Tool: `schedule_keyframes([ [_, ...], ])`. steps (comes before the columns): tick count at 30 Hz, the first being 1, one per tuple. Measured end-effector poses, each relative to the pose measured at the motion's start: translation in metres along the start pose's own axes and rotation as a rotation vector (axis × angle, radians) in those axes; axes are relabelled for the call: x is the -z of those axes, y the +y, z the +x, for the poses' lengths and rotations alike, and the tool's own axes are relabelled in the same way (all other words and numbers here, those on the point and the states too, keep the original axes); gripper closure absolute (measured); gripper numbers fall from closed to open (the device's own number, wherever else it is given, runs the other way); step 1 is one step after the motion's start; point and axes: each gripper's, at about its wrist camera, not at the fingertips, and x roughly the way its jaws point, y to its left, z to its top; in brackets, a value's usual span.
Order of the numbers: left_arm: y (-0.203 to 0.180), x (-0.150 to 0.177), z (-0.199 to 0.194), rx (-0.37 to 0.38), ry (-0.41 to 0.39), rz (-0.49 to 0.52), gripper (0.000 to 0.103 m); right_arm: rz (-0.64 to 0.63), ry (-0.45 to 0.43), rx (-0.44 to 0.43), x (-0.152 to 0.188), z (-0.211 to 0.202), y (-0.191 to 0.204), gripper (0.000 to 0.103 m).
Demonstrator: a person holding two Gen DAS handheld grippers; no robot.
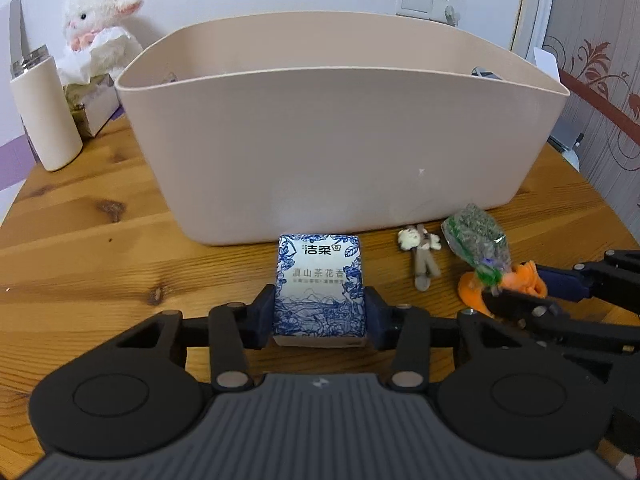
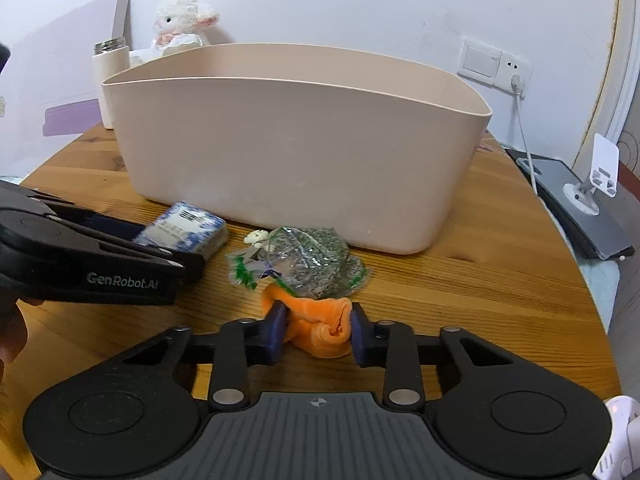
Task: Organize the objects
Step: 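Grasp the blue-and-white tea box with left tool while right tool grasps the orange sock, drop both in basket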
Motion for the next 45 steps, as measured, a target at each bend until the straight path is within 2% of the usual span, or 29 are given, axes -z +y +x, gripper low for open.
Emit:
schedule_keyframes([
  [3,0.008,0.003,-0.005,0.021,0.01,-0.026,0.055,0.007,-0.001,-0.002,0.001,-0.005,0.001,0.088],
  [11,0.024,0.011,-0.039,0.025,-0.032,-0.035,0.055,0.008,-0.051,0.01,0.003,-0.041,0.004,0.089],
  [18,0.031,0.003,-0.085,0.031,-0.117,-0.033,0.055,0.01,-0.149,0.025,-0.01,-0.088,0.001,0.089],
  [27,0.033,-0.034,-0.134,0.013,-0.264,-0.028,0.055,0.034,-0.316,0.047,-0.057,-0.128,-0.008,0.089],
  [31,0.031,-0.06,-0.127,-0.023,-0.285,-0.015,0.055,0.044,-0.364,0.057,-0.083,-0.127,-0.011,0.089],
  [34,0.029,-0.082,-0.108,-0.049,-0.28,-0.006,0.055,0.033,-0.373,0.07,-0.103,-0.117,-0.011,0.089],
  [40,0.03,-0.112,-0.049,-0.093,-0.212,-0.024,0.055,0.003,-0.328,0.099,-0.128,-0.075,-0.006,0.089],
  [45,0.03,-0.116,-0.011,-0.087,-0.135,-0.033,0.055,0.008,-0.26,0.118,-0.137,-0.031,-0.012,0.089],
])
